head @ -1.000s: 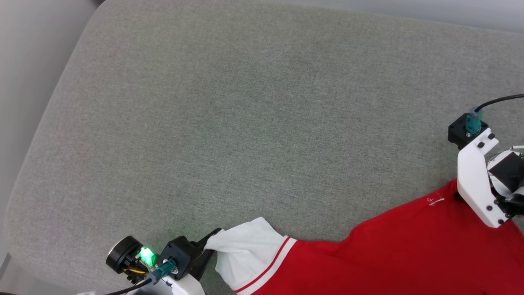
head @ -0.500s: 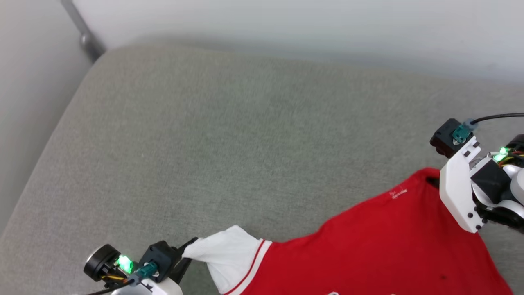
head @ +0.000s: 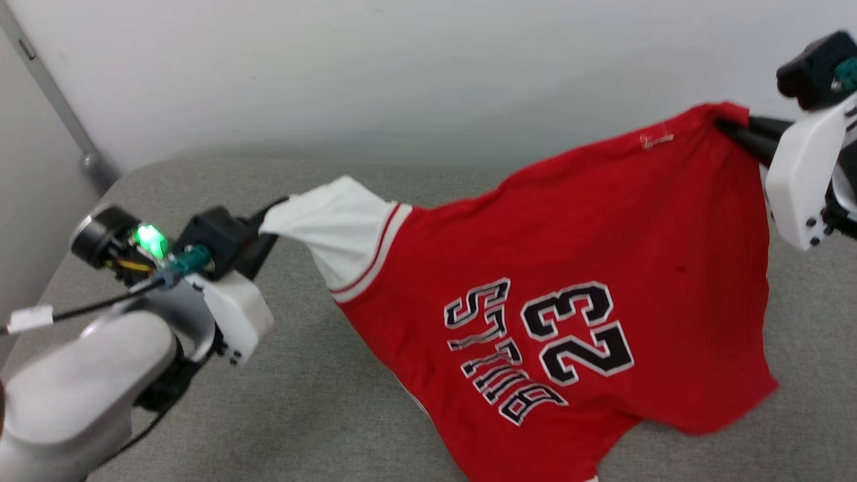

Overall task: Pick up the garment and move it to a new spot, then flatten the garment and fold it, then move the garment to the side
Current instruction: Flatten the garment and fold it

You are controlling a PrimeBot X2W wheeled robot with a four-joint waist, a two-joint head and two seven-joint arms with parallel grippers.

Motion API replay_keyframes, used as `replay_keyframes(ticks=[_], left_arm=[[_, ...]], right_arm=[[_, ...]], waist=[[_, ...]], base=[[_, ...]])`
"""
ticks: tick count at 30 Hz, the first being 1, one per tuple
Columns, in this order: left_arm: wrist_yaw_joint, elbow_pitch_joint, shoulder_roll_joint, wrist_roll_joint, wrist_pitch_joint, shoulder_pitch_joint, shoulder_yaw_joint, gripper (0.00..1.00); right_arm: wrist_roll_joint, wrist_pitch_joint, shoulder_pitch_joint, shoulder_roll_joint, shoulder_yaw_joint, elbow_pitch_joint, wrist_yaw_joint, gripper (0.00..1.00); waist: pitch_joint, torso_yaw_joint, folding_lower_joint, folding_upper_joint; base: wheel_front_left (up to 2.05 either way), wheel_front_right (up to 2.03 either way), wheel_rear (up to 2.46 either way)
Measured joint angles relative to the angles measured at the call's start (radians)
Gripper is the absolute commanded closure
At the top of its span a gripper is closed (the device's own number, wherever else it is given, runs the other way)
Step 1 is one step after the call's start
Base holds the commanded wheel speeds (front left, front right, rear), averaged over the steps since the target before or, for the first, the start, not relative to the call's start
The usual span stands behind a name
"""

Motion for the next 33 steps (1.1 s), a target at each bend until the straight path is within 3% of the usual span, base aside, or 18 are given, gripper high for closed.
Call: replay_keyframes(ticks=[5, 15, 26, 33], left_arm=[[-0.087, 0.097, -0.058, 0.037, 0.053, -0.239, 0.049, 1.0], [-0.213, 0.306, -0.141, 0.135, 0.122, -0.632, 0.099, 1.0], [-0.255, 0.567, -0.218, 0.208, 0.086, -1.024, 0.174, 1.0], [-0.273, 0.704, -0.269, 0.221, 0.021, -1.137, 0.186, 1.0]], right_arm=[[-0.063, -0.011, -0.172, 0.066, -0.051, 0.069, 0.0, 1.0], [-0.187, -0.021, -0.502, 0.112, -0.108, 0.216, 0.0, 1.0], [-0.344, -0.164, -0.885, 0.217, -0.142, 0.436, 0.0, 1.0], [-0.371, -0.245, -0.99, 0.274, -0.109, 0.558, 0.0, 1.0]], waist=[[0.055, -0.021, 0.0, 0.0], [0.227, -0.033, 0.0001, 0.0], [0.427, -0.024, 0.0002, 0.0], [0.493, -0.011, 0.0003, 0.0]], base=[[0.0, 0.0, 0.0], [0.0, 0.0, 0.0], [0.0, 0.0, 0.0], [0.0, 0.0, 0.0]])
